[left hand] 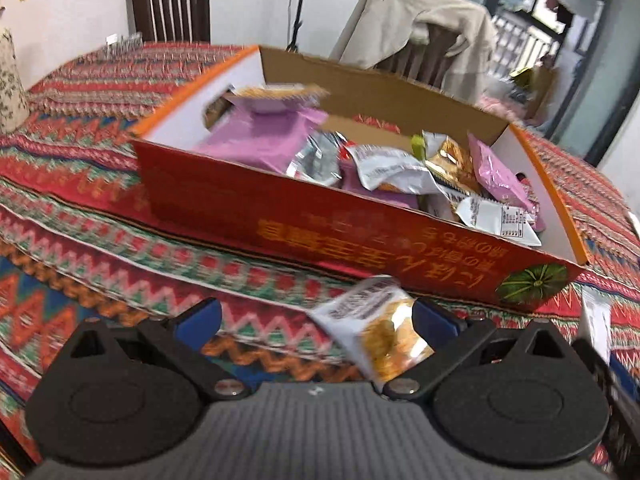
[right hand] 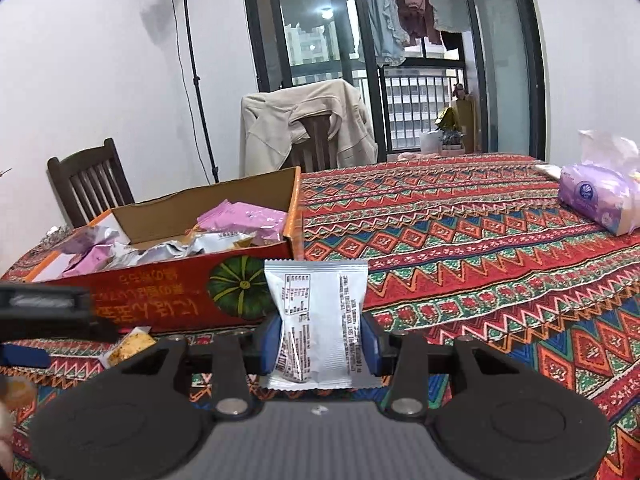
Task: Organize snacks
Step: 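Grasp a white sachet with the right gripper while the left grasps a cracker packet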
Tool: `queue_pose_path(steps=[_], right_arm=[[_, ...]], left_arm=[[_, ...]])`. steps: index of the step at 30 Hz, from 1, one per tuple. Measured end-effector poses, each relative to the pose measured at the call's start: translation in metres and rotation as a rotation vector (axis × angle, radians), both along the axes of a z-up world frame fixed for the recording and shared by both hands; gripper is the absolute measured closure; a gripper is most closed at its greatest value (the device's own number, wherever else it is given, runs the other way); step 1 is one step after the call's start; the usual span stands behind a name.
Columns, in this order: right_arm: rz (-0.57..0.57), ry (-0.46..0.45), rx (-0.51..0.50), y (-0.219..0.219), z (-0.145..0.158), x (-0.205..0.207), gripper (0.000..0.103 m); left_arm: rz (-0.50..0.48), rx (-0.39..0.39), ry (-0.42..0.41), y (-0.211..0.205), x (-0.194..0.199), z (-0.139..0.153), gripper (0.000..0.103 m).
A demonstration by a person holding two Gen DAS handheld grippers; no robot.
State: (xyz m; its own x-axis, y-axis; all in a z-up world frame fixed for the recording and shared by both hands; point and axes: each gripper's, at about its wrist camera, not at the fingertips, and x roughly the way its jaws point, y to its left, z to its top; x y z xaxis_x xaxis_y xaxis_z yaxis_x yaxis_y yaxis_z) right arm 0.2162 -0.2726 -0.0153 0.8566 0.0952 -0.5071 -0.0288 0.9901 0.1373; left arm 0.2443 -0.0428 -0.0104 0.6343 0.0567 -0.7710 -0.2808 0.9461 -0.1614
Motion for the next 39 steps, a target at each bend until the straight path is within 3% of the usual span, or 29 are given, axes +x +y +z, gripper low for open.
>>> queue_pose_path(steps=[3, 8, 15, 21, 23, 25, 33, 39], right_arm=[[0.008, -0.009, -0.001, 0.0, 0.0, -0.001, 0.062], [0.022, -0.006, 0.012, 0.001, 0.0, 0.0, 0.062], [0.017, -0.001, 0.026, -0.001, 0.0, 0.0, 0.061], [0.02, 0.003, 0.03, -0.001, 0.0, 0.001, 0.061], [0.022, 0.01, 0.037, -0.001, 0.0, 0.002, 0.061], [0.021, 0.015, 0.04, -0.001, -0.001, 0.003, 0.061], [0.02, 0.002, 0.054, -0.002, -0.001, 0.002, 0.061], [0.019, -0.045, 0.066, -0.003, 0.003, -0.005, 0.061]], left_arm=[[0.054, -0.035, 0.023, -0.009, 0.01, -0.005, 0.0], [0.083, 0.037, 0.044, -0.029, 0.016, -0.011, 0.0], [0.009, 0.118, 0.046, -0.042, 0.007, -0.015, 0.003], [-0.043, 0.166, 0.009, -0.037, -0.014, -0.011, 0.037], [-0.068, 0.155, -0.009, -0.033, -0.018, -0.009, 0.057], [-0.097, 0.134, -0.023, -0.031, -0.022, -0.008, 0.062], [-0.124, 0.145, -0.077, -0.029, -0.039, -0.009, 0.062], [-0.134, 0.15, -0.163, -0.021, -0.055, 0.005, 0.062]])
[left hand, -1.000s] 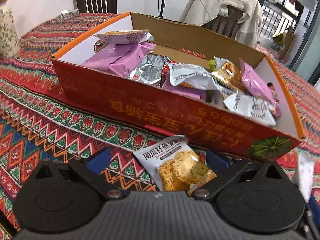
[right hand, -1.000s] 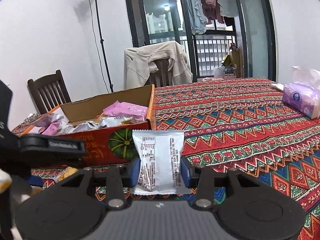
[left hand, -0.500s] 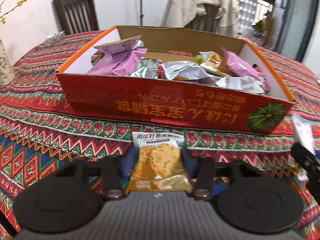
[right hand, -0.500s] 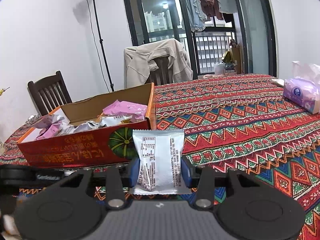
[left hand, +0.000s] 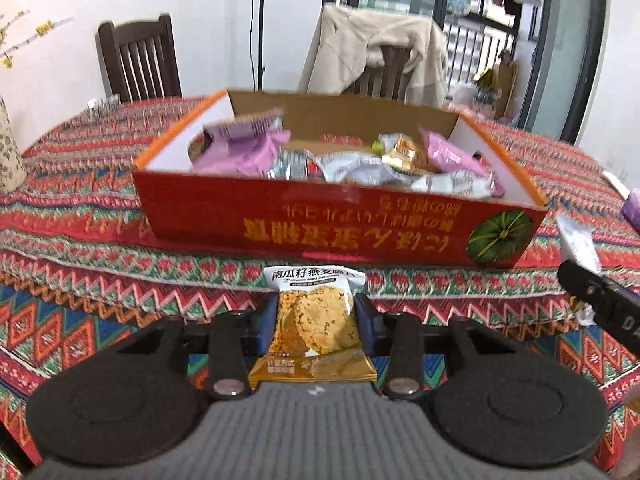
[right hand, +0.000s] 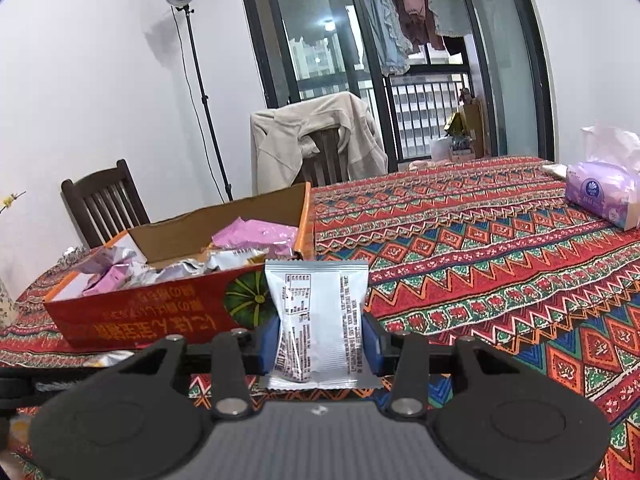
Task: Organize snacks
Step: 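Grasp a white sachet with the right gripper while the left grasps a cracker packet, then carry the white sachet and cracker packet over the orange box and lower them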
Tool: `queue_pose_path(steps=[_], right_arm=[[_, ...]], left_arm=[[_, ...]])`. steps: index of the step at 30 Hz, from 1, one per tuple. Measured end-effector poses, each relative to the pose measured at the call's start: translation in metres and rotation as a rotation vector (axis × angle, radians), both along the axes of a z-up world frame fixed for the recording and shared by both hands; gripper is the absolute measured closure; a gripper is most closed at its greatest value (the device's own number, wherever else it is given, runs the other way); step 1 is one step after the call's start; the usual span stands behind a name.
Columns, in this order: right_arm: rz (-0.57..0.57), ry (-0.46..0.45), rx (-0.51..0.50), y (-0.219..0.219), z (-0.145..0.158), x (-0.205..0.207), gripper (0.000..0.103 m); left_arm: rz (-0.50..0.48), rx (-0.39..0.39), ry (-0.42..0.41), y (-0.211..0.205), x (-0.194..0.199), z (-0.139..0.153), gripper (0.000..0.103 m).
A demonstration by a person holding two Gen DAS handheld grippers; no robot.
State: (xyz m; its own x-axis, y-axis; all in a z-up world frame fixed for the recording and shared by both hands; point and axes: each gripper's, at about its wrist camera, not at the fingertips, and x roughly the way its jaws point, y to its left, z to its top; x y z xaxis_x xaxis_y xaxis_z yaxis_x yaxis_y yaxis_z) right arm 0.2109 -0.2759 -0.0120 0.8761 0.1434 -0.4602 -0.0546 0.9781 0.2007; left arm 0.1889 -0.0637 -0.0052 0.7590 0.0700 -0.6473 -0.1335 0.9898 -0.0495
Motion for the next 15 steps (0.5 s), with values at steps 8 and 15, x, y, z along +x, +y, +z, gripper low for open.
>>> queue_pose_path(steps=[8, 15], right_arm=[[0.043, -0.058, -0.037, 0.017, 0.014, -0.016, 0.061], [0.1, -0.118, -0.076, 0.04, 0.047, -0.009, 0.061]], left_arm=[[-0.026, -0.024, -0.127, 0.014, -0.013, 0.034, 0.062], [-0.041, -0.038, -0.194, 0.022, 0.001, 0.061, 0.062]])
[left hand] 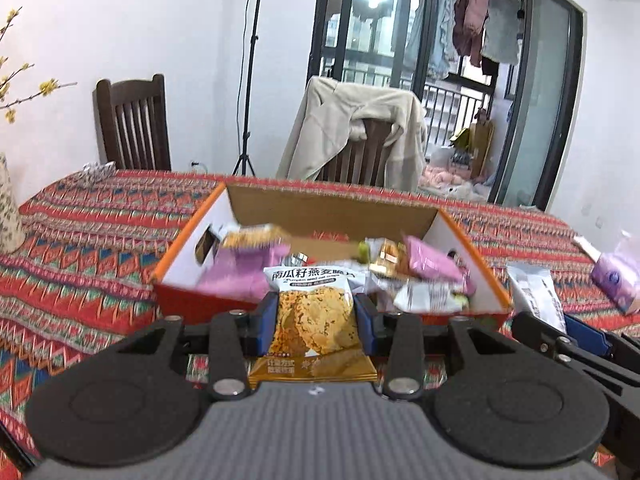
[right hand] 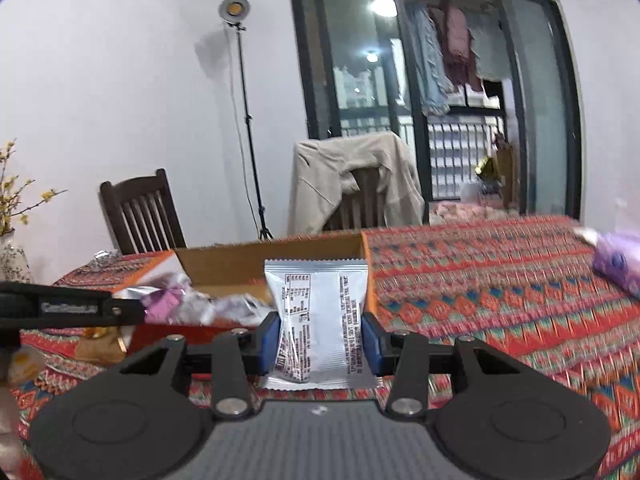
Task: Organize snacks
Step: 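Carry the white sachet and cracker packet over the orange box and lower them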
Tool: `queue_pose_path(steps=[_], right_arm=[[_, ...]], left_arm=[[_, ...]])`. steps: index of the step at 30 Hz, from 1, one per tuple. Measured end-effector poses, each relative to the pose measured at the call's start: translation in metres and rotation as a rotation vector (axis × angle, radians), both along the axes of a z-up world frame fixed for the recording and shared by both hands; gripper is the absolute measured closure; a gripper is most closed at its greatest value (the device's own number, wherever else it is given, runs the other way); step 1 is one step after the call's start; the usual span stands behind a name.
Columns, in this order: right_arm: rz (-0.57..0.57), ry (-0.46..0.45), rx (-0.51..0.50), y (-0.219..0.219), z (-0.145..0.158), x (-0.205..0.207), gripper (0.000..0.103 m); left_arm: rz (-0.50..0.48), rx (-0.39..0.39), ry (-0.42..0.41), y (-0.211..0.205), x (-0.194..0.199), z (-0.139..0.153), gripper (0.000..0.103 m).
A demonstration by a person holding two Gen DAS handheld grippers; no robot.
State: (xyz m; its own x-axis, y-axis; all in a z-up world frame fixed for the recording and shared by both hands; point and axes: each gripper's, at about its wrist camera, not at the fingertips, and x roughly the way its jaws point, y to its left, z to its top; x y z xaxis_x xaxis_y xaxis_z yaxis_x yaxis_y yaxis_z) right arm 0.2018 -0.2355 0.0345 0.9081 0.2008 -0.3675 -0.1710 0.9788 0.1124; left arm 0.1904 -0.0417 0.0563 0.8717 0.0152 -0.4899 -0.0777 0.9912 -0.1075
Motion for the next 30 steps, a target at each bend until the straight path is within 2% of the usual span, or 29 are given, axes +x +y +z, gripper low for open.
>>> queue_pose_path(steps=[7, 15, 20, 23, 25, 30], right_arm=[[0.018, -0.048, -0.031, 0.026, 0.022, 0.036, 0.061], [-0.012, -0.063, -0.015, 0.049, 0.033, 0.088, 0.061], [-0.045, -0.074, 0.021, 0.055, 0.022, 0.111, 0.061], [-0.034, -0.091, -0.013, 0.056, 0.007, 0.115, 0.061], [-0.024, -0.071, -0.045, 0.056, -0.003, 0.121, 0.061], [-0.007, -0.015, -0.048, 0.053, -0.016, 0.131, 0.061]], left_arm=[[-0.015, -0.023, -0.067, 0.008, 0.025, 0.016, 0.062], [0.052, -0.055, -0.138, 0.024, 0.063, 0.026, 0.062], [0.096, -0.05, -0.17, 0.03, 0.084, 0.014, 0.062], [0.092, -0.022, -0.168, 0.033, 0.087, -0.001, 0.062], [0.082, -0.009, -0.165, 0.034, 0.089, -0.009, 0.062], [0.047, -0.016, -0.129, 0.038, 0.098, -0.023, 0.061]])
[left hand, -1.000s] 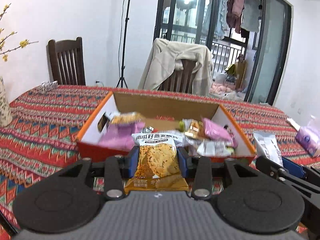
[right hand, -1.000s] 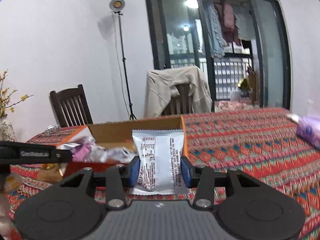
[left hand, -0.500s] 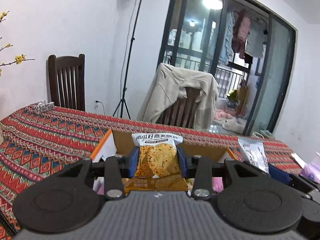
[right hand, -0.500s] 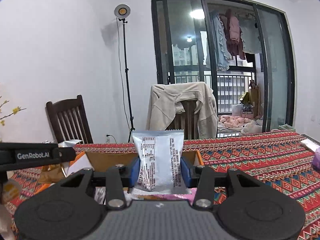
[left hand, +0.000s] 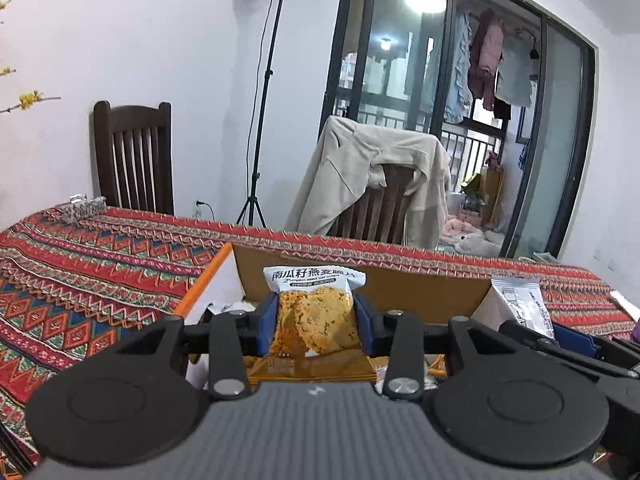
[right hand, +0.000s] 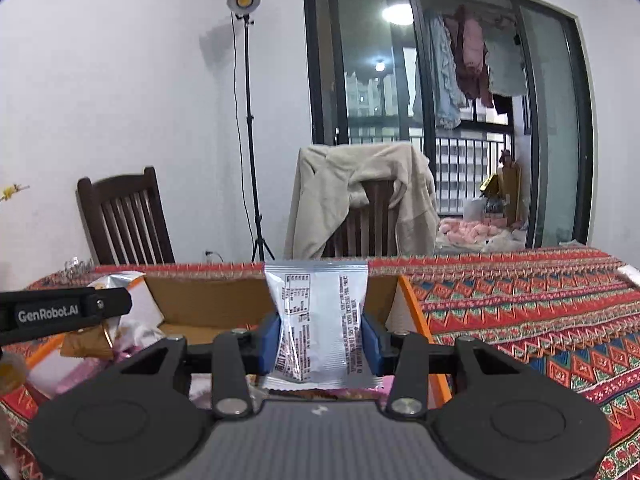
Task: Organize snacks
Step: 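Carry the white sachet and cracker packet over the orange box and lower them, then open both grippers inside the box and withdraw them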
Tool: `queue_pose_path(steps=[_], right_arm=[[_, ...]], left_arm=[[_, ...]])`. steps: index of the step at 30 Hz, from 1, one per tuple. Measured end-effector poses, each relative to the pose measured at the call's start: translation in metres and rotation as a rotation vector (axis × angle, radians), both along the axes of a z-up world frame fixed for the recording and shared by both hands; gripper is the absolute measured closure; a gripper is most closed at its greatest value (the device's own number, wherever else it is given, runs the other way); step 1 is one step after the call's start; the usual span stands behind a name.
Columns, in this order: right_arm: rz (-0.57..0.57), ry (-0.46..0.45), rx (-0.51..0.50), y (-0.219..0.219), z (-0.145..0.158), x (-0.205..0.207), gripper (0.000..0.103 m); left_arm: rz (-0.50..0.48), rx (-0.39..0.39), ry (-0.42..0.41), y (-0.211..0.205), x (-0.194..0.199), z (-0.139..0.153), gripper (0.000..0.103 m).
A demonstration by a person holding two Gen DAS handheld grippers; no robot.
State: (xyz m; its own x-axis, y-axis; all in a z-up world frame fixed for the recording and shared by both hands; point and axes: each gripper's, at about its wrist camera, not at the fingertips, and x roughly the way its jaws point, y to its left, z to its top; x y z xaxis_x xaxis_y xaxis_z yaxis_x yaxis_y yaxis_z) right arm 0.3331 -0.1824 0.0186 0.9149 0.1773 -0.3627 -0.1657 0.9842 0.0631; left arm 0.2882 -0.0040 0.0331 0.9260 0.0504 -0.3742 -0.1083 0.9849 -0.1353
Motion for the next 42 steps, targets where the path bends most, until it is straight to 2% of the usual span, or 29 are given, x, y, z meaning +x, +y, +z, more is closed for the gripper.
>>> queue_pose_path(steps=[3, 4, 5, 7, 10, 11, 21, 25, 30, 33, 42], right_arm=[[0.004, 0.02, 0.004, -0.002, -0.003, 0.003, 0.058], [0.003, 0.021, 0.005, -0.003, -0.002, 0.002, 0.053], [0.005, 0.022, 0.007, -0.003, -0.002, 0.002, 0.047], [-0.003, 0.015, 0.005, -0.004, -0.001, -0.001, 0.022], [-0.008, 0.009, 0.017, -0.008, 0.0, -0.005, 0.001], [-0.012, 0.012, 0.026, -0.009, 0.0, -0.004, 0.0], [-0.009, 0.011, 0.046, -0.014, 0.008, -0.007, 0.0], [-0.022, 0.025, 0.005, -0.012, 0.022, -0.02, 0.0], [-0.002, 0.031, 0.006, -0.017, 0.036, -0.046, 0.0], [0.008, 0.029, -0.009, -0.019, 0.042, -0.07, 0.0], [0.053, 0.036, -0.031, -0.031, 0.046, -0.148, 0.0]], left_arm=[[0.003, -0.009, 0.0, 0.004, -0.001, -0.003, 0.054], [0.002, -0.015, -0.003, 0.006, -0.002, -0.003, 0.044], [0.004, -0.025, -0.009, 0.006, -0.004, -0.003, 0.025], [0.023, -0.035, -0.038, 0.008, -0.009, 0.0, 0.001], [0.025, -0.032, -0.076, 0.009, -0.015, 0.003, 0.0], [0.025, -0.037, -0.078, 0.009, -0.016, 0.003, 0.0], [0.02, -0.016, -0.117, 0.005, -0.025, 0.018, 0.0], [0.044, -0.005, -0.155, 0.008, -0.042, 0.033, 0.0], [0.056, 0.043, -0.17, 0.012, -0.076, 0.047, 0.0], [0.022, 0.025, -0.168, 0.018, -0.104, 0.052, 0.0], [-0.051, 0.013, -0.078, 0.027, -0.181, 0.037, 0.0]])
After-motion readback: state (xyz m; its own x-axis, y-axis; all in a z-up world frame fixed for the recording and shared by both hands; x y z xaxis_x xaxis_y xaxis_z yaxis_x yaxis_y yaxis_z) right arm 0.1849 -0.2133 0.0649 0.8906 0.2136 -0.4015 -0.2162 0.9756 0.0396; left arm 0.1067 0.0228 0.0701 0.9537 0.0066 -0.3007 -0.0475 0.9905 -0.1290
